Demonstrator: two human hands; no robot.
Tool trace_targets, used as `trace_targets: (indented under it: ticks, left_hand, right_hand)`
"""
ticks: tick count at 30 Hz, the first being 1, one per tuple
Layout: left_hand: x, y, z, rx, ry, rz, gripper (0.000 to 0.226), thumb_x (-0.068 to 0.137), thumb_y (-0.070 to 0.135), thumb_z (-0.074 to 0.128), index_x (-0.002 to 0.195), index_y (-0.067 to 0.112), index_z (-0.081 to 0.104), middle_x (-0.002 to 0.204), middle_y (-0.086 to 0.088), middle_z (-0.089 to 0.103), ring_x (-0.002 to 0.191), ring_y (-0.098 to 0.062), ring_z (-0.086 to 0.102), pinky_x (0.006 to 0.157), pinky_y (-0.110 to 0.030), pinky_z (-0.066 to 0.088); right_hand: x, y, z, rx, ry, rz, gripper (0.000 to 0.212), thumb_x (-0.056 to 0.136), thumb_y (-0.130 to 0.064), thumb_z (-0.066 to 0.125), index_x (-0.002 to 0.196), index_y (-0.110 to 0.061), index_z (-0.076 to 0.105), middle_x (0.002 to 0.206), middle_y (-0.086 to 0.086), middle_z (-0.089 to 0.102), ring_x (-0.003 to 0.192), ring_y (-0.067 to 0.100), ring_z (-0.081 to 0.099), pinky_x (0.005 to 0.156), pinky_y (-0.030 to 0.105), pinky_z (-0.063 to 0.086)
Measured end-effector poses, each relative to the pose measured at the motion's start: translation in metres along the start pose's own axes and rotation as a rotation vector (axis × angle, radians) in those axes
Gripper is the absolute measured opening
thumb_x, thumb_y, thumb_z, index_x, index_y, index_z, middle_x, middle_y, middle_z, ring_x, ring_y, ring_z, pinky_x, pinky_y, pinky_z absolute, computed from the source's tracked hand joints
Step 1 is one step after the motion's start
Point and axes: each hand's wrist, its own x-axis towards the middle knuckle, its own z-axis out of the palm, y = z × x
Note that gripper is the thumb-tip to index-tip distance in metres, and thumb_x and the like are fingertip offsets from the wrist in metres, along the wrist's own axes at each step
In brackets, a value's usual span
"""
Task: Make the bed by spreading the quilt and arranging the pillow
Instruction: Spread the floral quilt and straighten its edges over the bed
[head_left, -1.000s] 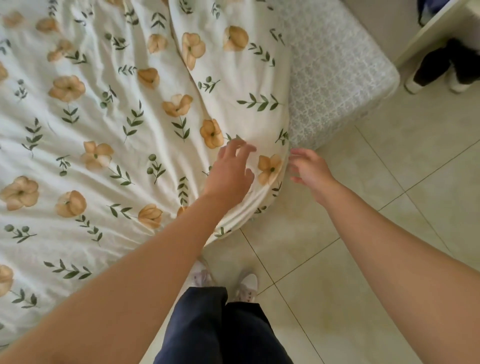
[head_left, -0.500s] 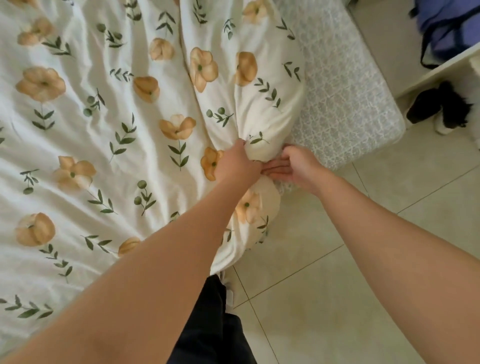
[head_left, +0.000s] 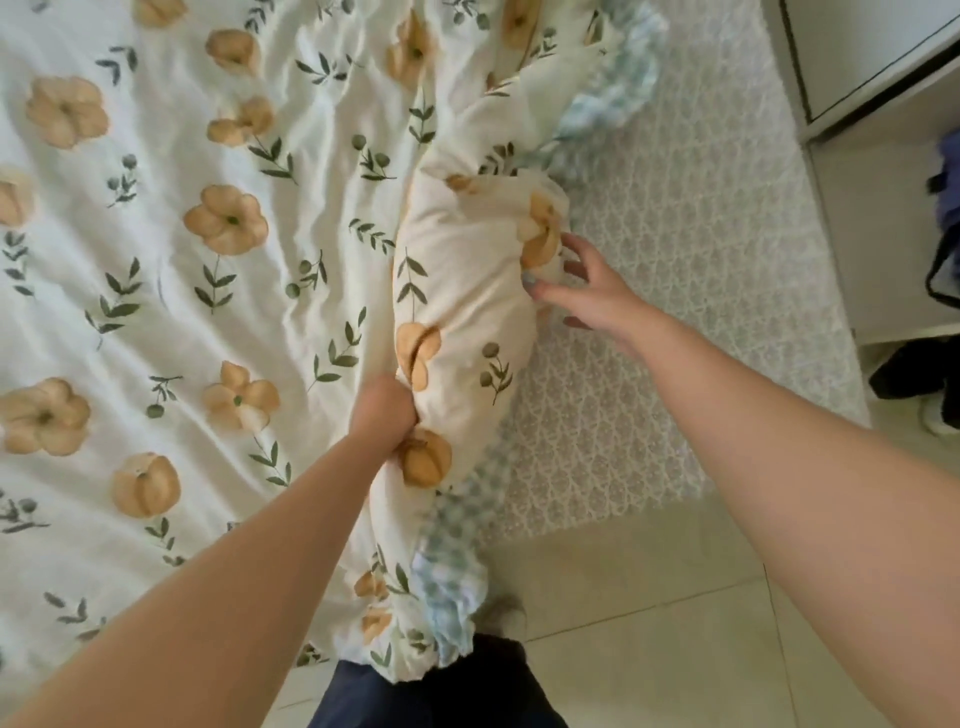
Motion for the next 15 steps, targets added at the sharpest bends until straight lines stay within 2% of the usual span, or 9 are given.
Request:
trace_targets:
  ticks: [2, 4, 7, 9, 11, 13, 15]
  left_hand:
    - [-0.005, -0.001, 0.001, -0.05, 0.041, 0.003, 0.019, 0.09, 0.017, 0.043, 0.093, 0.014, 0.061, 0.092, -0.009, 0.066, 0.086, -0.03, 0.061, 0.084, -0.047, 0.052]
    - [-0.013, -0.001, 0.004, -0.103, 0.115, -0.049, 0.024, 0.089, 0.016, 0.037, 0.102, 0.014, 0.057, 0.093, -0.005, 0.064, 0.087, -0.029, 0.059, 0.081, -0.043, 0.05]
    - [-0.025, -0.003, 0.014, -0.138, 0.267, -0.048, 0.02, 0.089, 0.013, 0.037, 0.1, 0.019, 0.053, 0.092, 0.001, 0.06, 0.088, -0.025, 0.056, 0.076, -0.039, 0.046]
    - [-0.034, -0.002, 0.022, -0.118, 0.379, -0.013, 0.02, 0.087, 0.014, 0.036, 0.097, 0.02, 0.053, 0.092, 0.002, 0.059, 0.087, -0.024, 0.056, 0.076, -0.041, 0.047]
    - [-0.045, 0.009, 0.033, -0.076, 0.47, -0.029, 0.018, 0.085, 0.013, 0.035, 0.09, 0.015, 0.052, 0.087, 0.001, 0.057, 0.081, -0.022, 0.054, 0.067, -0.035, 0.043]
    - [-0.053, 0.031, 0.047, -0.113, 0.479, -0.091, 0.016, 0.084, 0.005, 0.038, 0.091, 0.008, 0.053, 0.086, -0.005, 0.057, 0.076, -0.022, 0.054, 0.062, -0.032, 0.041]
    - [-0.059, 0.055, 0.07, -0.153, 0.432, -0.116, 0.027, 0.079, 0.0, 0.045, 0.104, 0.009, 0.052, 0.094, -0.007, 0.058, 0.085, -0.027, 0.057, 0.07, -0.039, 0.048]
  right_hand:
    - [0.011, -0.008, 0.013, 0.076, -0.025, 0.007, 0.088, 0.074, -0.043, 0.08, 0.143, -0.033, 0.026, 0.139, -0.001, 0.044, 0.121, 0.017, 0.05, 0.096, 0.037, 0.049]
    - [0.024, -0.01, 0.022, 0.08, 0.042, -0.021, 0.089, 0.067, -0.037, 0.086, 0.136, -0.028, 0.03, 0.134, 0.0, 0.046, 0.12, 0.019, 0.051, 0.099, 0.037, 0.048]
    - [0.043, -0.02, 0.019, -0.039, 0.197, -0.179, 0.122, 0.05, -0.029, 0.095, 0.146, -0.027, 0.019, 0.149, 0.003, 0.028, 0.136, 0.019, 0.033, 0.108, 0.034, 0.035]
    - [0.052, -0.029, 0.011, -0.212, 0.138, -0.261, 0.136, 0.045, -0.032, 0.096, 0.152, -0.028, 0.011, 0.155, 0.002, 0.024, 0.141, 0.02, 0.028, 0.112, 0.037, 0.031]
    - [0.056, -0.036, -0.004, -0.37, 0.065, -0.281, 0.12, 0.048, -0.04, 0.093, 0.147, -0.025, 0.028, 0.145, -0.001, 0.043, 0.13, 0.02, 0.043, 0.106, 0.037, 0.04]
    - [0.053, -0.037, -0.019, -0.464, -0.004, -0.288, 0.086, 0.059, -0.041, 0.089, 0.133, -0.019, 0.049, 0.127, -0.002, 0.058, 0.114, 0.018, 0.055, 0.091, 0.029, 0.045]
    - [0.045, -0.03, -0.035, -0.494, -0.093, -0.275, 0.064, 0.068, -0.038, 0.084, 0.125, -0.018, 0.06, 0.121, 0.001, 0.064, 0.11, 0.02, 0.059, 0.089, 0.028, 0.047]
